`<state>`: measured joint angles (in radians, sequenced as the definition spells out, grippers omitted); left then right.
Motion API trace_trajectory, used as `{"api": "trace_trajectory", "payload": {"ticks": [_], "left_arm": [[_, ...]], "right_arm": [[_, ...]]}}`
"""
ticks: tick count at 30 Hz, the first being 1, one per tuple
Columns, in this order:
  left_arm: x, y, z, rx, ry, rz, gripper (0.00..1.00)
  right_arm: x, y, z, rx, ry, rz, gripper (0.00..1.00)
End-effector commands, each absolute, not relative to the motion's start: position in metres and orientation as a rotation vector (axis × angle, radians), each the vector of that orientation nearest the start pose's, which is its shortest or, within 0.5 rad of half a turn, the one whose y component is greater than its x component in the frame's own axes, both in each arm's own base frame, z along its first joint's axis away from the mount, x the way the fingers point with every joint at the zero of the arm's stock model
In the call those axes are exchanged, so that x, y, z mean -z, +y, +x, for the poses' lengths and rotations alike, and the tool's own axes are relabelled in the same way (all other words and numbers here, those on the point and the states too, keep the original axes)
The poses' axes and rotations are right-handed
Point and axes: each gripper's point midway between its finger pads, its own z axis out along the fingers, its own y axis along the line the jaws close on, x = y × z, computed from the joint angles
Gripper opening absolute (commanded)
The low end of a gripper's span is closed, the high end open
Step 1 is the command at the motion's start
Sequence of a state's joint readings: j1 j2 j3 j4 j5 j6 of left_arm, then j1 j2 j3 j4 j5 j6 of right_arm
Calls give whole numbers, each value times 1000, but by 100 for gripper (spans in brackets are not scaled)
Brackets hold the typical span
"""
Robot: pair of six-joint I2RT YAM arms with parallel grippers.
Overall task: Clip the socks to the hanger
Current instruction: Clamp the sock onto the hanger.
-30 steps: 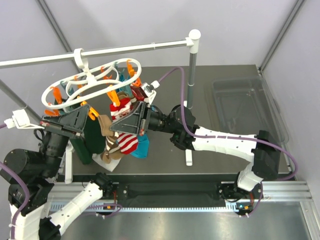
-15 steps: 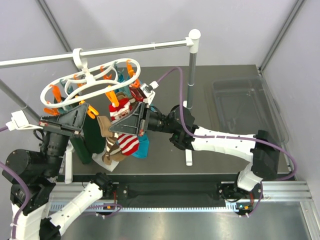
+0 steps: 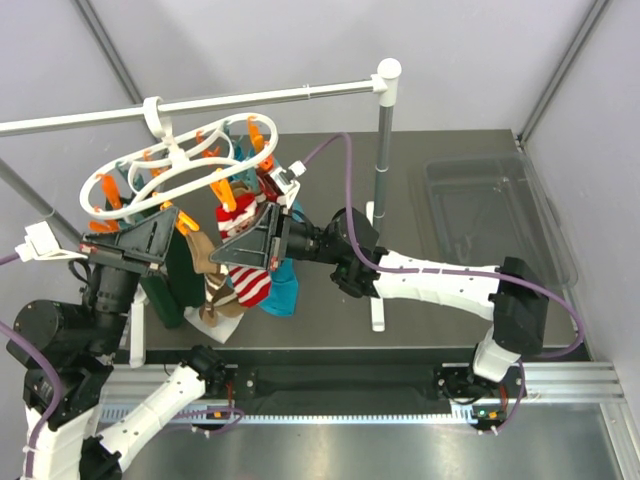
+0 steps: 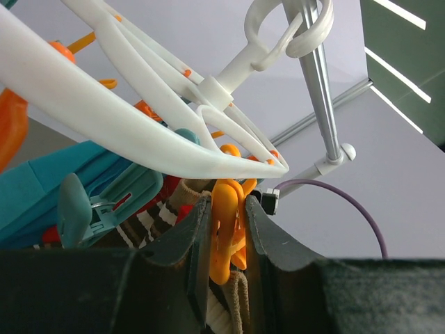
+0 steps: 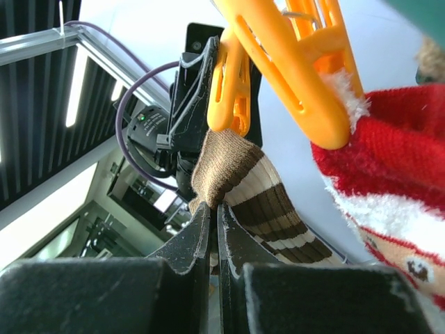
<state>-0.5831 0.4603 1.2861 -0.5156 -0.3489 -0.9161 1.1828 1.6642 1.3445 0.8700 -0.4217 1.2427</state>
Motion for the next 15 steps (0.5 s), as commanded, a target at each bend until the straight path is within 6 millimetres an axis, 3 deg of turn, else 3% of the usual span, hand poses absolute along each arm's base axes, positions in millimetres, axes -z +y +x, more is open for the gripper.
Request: {"api": "trace_trajectory", "payload": {"ticks": [1,15], "left_arm": [[-516,-60,135,1100,1198,-497,0],[-520,-68,129,1134,1186,-430,0]], "right_arm": [[-492,484,78,-2362,1227,-496,0],[-497,494,91,-2362,1225,-499,0]]}}
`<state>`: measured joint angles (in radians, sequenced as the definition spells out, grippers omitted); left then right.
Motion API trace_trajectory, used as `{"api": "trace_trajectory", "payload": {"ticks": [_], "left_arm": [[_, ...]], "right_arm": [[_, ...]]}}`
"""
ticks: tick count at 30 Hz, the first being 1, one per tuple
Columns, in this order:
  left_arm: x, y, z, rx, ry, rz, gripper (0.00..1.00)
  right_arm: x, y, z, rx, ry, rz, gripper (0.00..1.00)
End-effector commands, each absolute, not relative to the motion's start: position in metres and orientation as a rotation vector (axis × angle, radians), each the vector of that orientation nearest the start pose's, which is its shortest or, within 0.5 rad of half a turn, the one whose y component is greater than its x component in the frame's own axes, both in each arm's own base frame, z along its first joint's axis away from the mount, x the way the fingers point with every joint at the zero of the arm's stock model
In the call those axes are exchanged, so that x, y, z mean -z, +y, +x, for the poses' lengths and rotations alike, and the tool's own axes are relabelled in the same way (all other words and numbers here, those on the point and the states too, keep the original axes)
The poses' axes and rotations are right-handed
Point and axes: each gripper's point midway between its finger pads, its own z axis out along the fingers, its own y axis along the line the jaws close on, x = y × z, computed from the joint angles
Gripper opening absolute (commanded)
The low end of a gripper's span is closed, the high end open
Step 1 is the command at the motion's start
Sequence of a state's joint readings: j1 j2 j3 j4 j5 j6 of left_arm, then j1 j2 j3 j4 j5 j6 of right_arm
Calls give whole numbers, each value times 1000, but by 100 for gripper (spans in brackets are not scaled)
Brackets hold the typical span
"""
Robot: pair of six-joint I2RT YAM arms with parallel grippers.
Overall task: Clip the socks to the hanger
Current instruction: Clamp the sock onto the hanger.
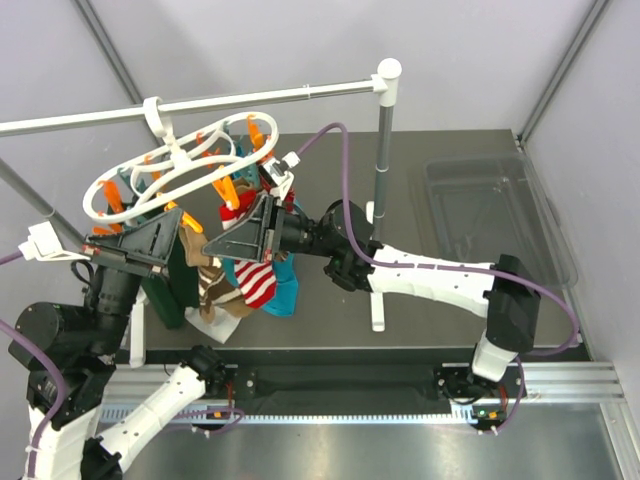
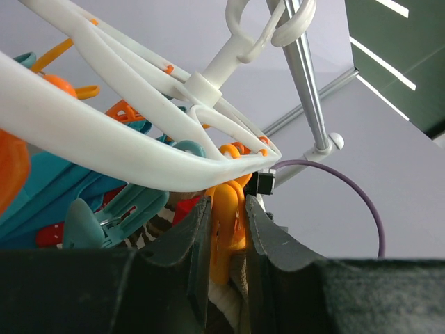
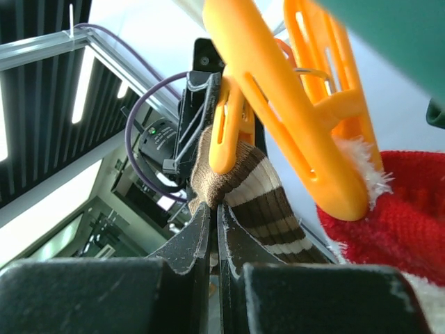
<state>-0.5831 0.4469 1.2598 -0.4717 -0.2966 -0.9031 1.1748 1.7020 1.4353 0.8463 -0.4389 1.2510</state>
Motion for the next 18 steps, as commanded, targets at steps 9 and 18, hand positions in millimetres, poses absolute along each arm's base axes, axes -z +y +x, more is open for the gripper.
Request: {"api": "trace_trajectory", "payload": {"ticks": [9,18], "left_arm": [[-519,-66,126,1127,1179,-424,0],[-518,-64,124,1119,1178,-419,4]], "right_arm": [[-493,496,101,-2340,1241,-488,0],[-493,499,104,-2333,1243,-497,0]]}}
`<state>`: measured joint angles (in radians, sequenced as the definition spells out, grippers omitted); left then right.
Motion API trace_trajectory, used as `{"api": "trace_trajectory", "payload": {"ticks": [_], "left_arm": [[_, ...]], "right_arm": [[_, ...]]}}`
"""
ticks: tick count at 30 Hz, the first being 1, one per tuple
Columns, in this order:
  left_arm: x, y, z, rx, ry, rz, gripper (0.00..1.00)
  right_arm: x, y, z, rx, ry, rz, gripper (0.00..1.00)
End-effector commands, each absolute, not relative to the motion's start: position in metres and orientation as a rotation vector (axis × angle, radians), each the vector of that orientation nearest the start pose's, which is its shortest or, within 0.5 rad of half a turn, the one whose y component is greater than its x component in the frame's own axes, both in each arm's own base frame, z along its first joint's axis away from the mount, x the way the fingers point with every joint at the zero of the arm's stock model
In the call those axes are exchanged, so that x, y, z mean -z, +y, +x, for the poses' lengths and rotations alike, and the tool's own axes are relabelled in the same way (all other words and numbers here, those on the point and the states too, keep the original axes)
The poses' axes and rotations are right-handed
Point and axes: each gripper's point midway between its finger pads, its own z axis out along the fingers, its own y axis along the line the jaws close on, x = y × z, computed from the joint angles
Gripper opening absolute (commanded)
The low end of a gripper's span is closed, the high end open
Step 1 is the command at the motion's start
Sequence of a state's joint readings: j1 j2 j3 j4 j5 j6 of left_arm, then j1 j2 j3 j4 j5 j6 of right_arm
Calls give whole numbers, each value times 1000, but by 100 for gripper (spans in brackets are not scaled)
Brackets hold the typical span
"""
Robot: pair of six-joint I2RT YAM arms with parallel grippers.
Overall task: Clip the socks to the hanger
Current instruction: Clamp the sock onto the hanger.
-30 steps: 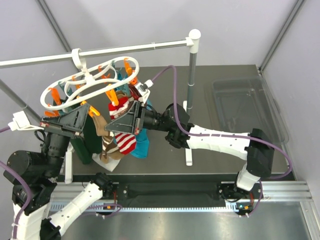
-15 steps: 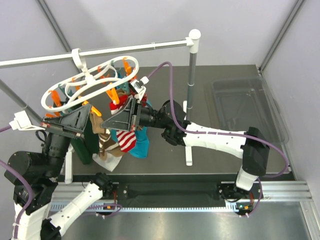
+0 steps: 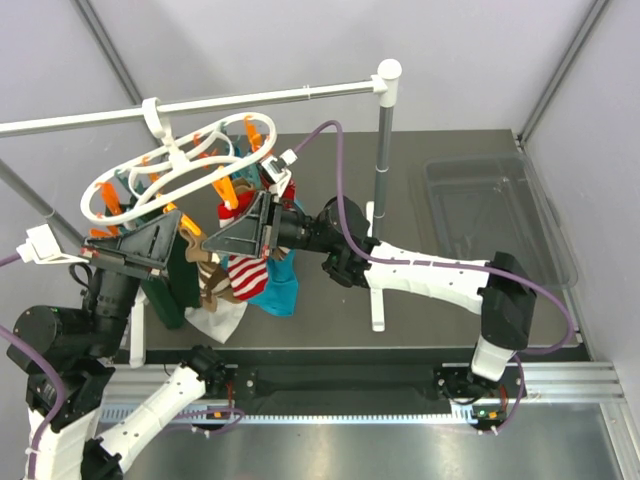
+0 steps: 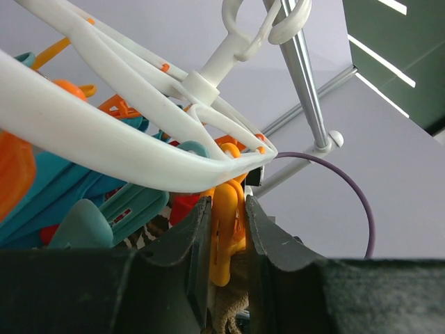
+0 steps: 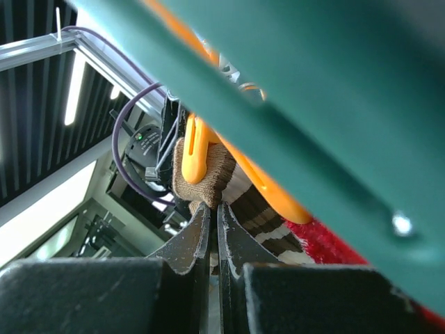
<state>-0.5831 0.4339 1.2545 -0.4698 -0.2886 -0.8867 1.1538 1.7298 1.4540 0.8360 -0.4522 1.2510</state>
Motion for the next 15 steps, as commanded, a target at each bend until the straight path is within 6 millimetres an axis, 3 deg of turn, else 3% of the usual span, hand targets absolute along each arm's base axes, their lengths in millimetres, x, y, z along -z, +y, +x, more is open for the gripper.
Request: {"api": "trace_trajectory", "payload": {"ticks": [1,3,6,11,14,15], "left_arm": [[-518,-62,124,1115,1175,-422,11],[-518,-60,122,1116,1162,-427,32],[-517,-58,121,1113,1156,-434,56],[-515,-58,122,1109,1161,-437,75],[-515,-56,120,1101,1159,-435,82],[-515,-54,120,1087,1160,-427,83]], "right_arm": [[-493,499,104,-2335,1242,-499,0],[-492,500,104,-2335,1244,-502,0],[-495,500,103,-2337,1236,-512,0],[-492,505,106,-2326,1254,-514,1],[-487,508,107,-2319,1280,-516,8],[-483,511,109,-2308,1303,-517,16]]}}
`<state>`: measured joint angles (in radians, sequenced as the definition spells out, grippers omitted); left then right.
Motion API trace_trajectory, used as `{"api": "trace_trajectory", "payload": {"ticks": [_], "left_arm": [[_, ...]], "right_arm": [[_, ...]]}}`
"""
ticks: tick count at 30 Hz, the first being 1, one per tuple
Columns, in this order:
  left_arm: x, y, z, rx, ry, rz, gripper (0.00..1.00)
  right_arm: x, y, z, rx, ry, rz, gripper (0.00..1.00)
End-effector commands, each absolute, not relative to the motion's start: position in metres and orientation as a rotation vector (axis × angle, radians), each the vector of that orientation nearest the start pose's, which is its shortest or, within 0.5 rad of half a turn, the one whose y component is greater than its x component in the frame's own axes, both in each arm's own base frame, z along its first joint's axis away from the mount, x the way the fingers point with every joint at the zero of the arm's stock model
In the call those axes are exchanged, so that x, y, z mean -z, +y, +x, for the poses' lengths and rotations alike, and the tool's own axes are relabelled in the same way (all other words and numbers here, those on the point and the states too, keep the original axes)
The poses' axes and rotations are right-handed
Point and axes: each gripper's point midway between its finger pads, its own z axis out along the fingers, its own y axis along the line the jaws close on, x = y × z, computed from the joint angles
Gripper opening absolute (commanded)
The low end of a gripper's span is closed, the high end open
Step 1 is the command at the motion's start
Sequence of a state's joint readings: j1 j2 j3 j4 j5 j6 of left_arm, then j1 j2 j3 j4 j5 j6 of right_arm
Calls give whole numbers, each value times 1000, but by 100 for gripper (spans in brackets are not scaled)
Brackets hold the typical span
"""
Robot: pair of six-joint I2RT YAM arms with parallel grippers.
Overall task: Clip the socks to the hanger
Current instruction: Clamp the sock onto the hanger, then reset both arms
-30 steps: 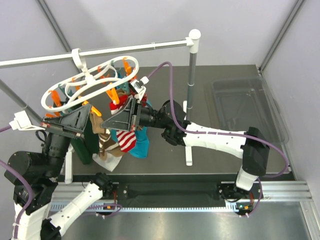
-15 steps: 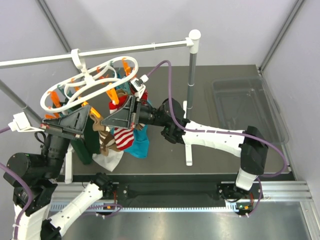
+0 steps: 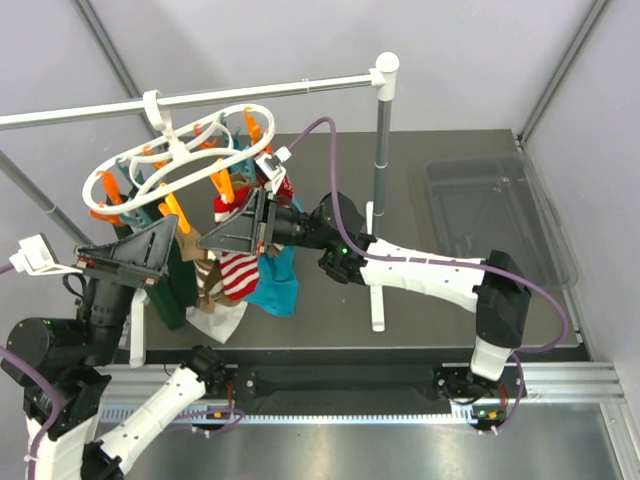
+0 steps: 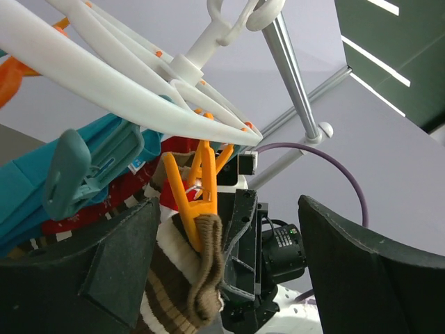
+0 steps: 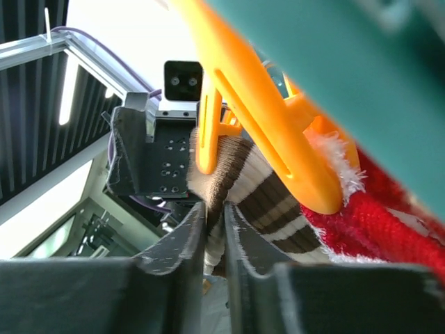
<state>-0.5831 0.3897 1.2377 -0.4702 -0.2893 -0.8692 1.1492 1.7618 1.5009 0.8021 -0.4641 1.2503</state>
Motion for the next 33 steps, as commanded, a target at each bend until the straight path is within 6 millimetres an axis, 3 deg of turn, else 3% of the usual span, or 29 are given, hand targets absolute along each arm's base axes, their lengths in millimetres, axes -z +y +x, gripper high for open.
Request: {"api": "trace_trajectory", "payload": {"ticks": [1,4,5,6,7,8,9,11,13,15,16,17,20,21,23,24,26,27,28,29,30,31,32,33], "left_arm": [[-514,-54,120,1072,1168,-422,85],[-509,-46,117,1018,1197,-423,88],[-510,-42,113,1008,1193,-422,88],[-508,-39,112,983,1201,-417,89],[-502,-35,111,955,1221,-424,89],[-500,-30,109,933,1225,-426,89],[-495,-27,107,917,1237,-428,89],[-482,-21,105,871,1270,-434,89],[-473,-17,103,846,1295,-443,89],[-461,-15,100,835,1340,-446,88],[-460,-16,97,838,1350,-437,87],[-459,-22,93,863,1365,-402,87],[-448,-41,87,932,1426,-325,83],[-444,-46,87,949,1444,-306,80],[-431,-63,88,997,1504,-265,80],[-424,-69,90,1008,1532,-253,79],[-396,-82,104,994,1625,-258,78],[-386,-88,107,1003,1662,-267,78],[-366,-95,116,991,1712,-276,78],[-357,-99,120,999,1730,-282,78],[-350,-105,122,1014,1739,-278,78],[-328,-112,130,1008,1781,-282,78],[-334,-114,130,1054,1725,-287,78],[-328,-116,132,1070,1718,-296,78]], "right_arm": [[-482,512,107,-2300,1314,-529,19],[-462,519,113,-2204,1428,-559,32],[-458,519,114,-2149,1443,-580,41],[-440,522,117,-2086,1553,-580,45],[-435,521,122,-2039,1583,-574,48],[-432,518,123,-1976,1584,-601,56],[-413,518,126,-1907,1682,-600,58],[-403,508,130,-1785,1712,-634,66],[-375,497,141,-1618,1827,-614,70],[-364,480,147,-1455,1842,-634,78],[-349,470,146,-1379,1897,-657,79],[-352,459,142,-1322,1869,-698,80],[-320,424,149,-1079,1946,-697,83],[-297,409,157,-971,1990,-667,83],[-285,384,158,-898,2017,-632,84],[-256,371,157,-833,2065,-635,84],[-248,348,161,-787,2070,-547,86],[-223,336,163,-730,2101,-528,87],[-218,330,162,-725,2102,-508,88],[-218,322,161,-739,2097,-473,93],[-203,314,162,-707,2103,-450,97],[-197,308,163,-694,2104,-422,100],[-197,301,164,-701,2095,-371,100],[-180,290,166,-653,2107,-347,100]]}}
